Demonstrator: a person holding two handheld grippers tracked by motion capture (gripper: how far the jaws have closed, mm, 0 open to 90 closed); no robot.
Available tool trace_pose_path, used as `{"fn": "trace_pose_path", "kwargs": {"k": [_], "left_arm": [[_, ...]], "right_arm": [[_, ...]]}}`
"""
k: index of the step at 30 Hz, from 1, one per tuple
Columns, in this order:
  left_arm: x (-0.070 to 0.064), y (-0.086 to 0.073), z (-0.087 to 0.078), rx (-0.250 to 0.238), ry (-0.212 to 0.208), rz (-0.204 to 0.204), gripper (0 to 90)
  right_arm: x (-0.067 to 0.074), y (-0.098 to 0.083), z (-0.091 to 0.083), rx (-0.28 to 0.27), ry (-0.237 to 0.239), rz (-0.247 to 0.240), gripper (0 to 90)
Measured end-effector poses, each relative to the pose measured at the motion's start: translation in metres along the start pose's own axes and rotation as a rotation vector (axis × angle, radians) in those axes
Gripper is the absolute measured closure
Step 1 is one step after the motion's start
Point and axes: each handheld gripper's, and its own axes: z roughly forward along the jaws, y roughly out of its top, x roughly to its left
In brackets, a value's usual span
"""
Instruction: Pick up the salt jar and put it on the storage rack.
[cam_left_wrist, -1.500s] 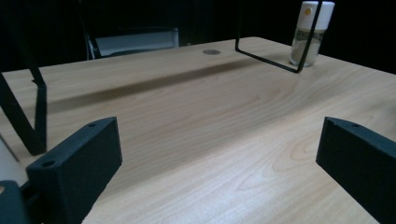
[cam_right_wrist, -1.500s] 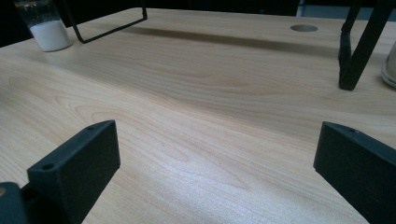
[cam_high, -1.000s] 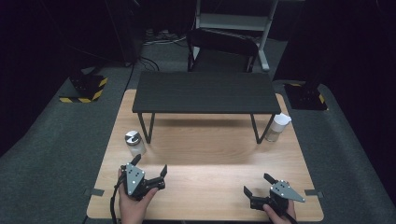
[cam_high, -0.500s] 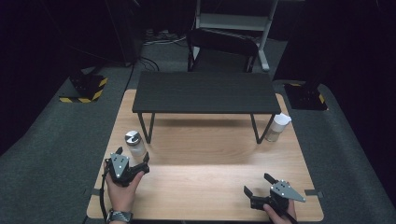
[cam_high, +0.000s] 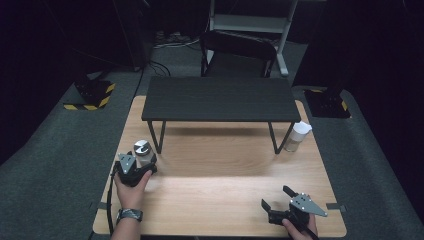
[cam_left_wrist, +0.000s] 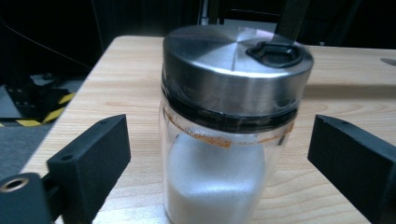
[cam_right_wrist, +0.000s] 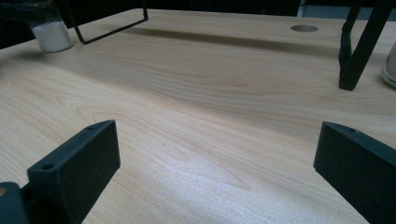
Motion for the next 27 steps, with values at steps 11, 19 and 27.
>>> {"fn": "trace_pose_path", "kwargs": {"k": [11, 19, 27], "left_arm": [[-0.003, 0.010, 0.013, 0.042, 0.000, -0.019, 22.8], [-0.007, 0.008, 0.010, 0.031, 0.015, -0.016, 29.5], [-0.005, 0.004, 0.000, 0.019, 0.013, -0.013, 30.0]], "right_arm": [[0.000, -0.001, -0.001, -0.006, -0.003, 0.006, 0.4], [-0.001, -0.001, -0.001, -0.008, -0.003, 0.007, 0.4], [-0.002, -0.002, -0.002, -0.008, -0.006, 0.013, 0.4]]}}
